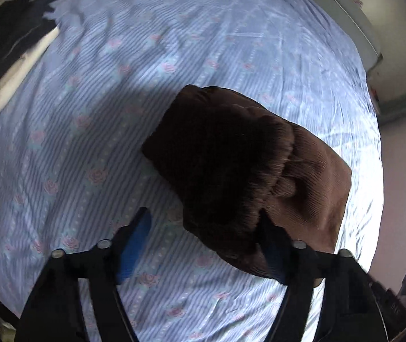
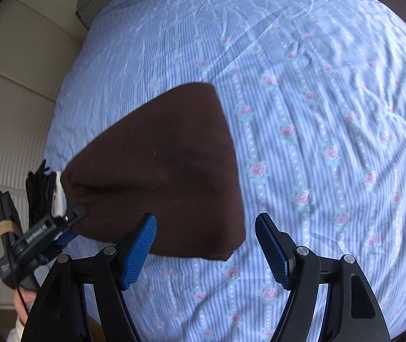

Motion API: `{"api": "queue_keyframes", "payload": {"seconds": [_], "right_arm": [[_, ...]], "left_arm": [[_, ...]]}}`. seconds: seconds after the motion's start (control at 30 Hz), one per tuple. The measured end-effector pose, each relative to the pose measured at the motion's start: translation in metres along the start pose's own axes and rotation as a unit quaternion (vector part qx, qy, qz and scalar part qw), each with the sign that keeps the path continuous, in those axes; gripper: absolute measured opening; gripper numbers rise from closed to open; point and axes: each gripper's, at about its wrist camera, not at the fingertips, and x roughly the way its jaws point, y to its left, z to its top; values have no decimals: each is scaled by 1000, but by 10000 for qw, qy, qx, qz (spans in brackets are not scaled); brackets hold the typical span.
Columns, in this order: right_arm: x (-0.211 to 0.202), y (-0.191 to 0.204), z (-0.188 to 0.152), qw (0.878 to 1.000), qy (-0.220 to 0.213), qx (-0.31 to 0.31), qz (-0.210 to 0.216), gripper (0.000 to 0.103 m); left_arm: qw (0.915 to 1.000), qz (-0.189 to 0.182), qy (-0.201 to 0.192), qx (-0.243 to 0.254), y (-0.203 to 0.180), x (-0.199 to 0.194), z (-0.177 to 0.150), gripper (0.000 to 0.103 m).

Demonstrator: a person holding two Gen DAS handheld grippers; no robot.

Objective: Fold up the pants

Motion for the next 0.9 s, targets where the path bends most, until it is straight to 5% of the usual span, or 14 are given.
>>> {"api": "queue_keyframes", "payload": {"seconds": [0.17,0.23,0.43,0.63,0.9], "right_arm": [[8,-2,-4,9998,157,-17,-83,73],[11,-4,-6,9997,211,-4,-115,73],[9,-10,-11,9996,230,15,-160,73],[-2,-10,-11,9998,7,197,-59,73],[2,16,0,9998,-161,73,-10,73]], "left_arm": [[9988,-400,156,-241,8,17,4,73],[9967,-694,243,-336,9,25,4,50],[9959,-882,65,163,-11,0,2,39],[9846,-1067,-543,1273,-45,-49,18,37],[9935,-941,15,633,1,-4,56,40]]}}
